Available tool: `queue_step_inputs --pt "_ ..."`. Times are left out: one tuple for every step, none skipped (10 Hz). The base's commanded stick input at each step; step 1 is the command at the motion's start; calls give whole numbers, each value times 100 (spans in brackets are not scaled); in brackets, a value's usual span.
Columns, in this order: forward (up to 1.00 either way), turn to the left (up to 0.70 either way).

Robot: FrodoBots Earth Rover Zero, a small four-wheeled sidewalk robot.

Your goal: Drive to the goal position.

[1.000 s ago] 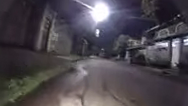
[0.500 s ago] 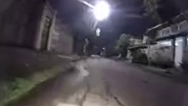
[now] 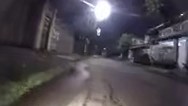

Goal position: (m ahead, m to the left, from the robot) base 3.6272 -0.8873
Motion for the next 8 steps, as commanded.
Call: queue_step_inputs --pt "50 0" --pt "50 -2" --pt "50 -5" --pt "50 -3" --pt "50 0" --pt "50 0" --pt "50 0" --pt "50 0"
